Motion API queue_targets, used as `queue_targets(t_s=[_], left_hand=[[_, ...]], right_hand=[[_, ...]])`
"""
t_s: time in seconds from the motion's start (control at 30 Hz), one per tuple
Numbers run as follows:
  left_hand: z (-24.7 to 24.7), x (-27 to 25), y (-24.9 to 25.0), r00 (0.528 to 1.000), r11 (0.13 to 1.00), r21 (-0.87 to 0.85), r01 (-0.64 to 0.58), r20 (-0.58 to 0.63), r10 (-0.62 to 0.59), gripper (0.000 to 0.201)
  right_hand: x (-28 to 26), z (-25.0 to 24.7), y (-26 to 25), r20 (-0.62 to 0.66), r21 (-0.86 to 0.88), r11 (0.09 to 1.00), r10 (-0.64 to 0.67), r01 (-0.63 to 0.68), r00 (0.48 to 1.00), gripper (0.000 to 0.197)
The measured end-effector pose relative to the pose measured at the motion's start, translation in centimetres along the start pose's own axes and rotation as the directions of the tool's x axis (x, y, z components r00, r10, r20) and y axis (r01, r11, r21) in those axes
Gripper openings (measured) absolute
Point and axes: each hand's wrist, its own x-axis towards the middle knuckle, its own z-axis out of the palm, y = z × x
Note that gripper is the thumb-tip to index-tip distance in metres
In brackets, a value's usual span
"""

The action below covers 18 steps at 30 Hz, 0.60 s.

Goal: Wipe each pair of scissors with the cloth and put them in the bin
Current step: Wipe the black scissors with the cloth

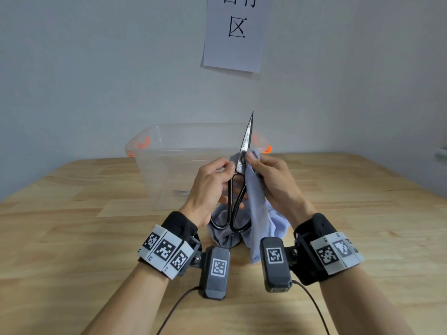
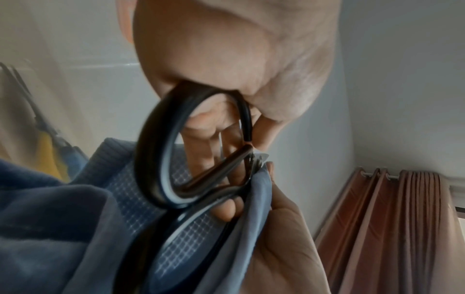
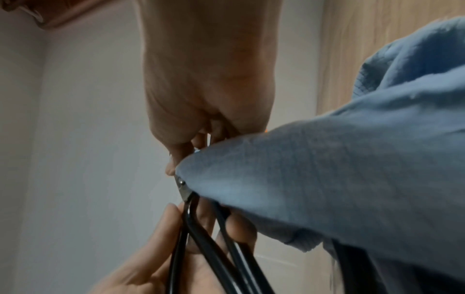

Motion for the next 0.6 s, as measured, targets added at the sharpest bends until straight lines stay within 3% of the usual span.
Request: queue_targets(t_s=[0.03,0.13,0.33,0.6], left_hand=[[0.0,0.0,0.0,1.000,1.000,0.000,0.002,0.005,-0.002,0.020],[-0.2,0.1,0.0,1.000,1.000,0.010,-0.007,0.021,0.006,0.025],[-0.3,0.0,-0.1,0.999,0.999,0.030,-0.020,0.047,0.019,0.028],[-0.5,0.1,-0.3,0.999,1.000,0.003,0.008,0.044,-0.008,0.025]], right_hand=[[-0.1,0.0,-0.1,0.008,-0.006,1.000,-0.012,0.012,1.000,0.029],[-0.1,0.0,0.3,-0.043,-0.068,0.994,-0.088,0.085,0.995,0.054],[-0.1,1.1,0.7,-0.163,-0.143,0.973,-0.202,0.180,0.966,0.070],[0.6,0.4,1.3,-0.220,-0.210,0.961,-0.228,0.182,0.949,0.046]])
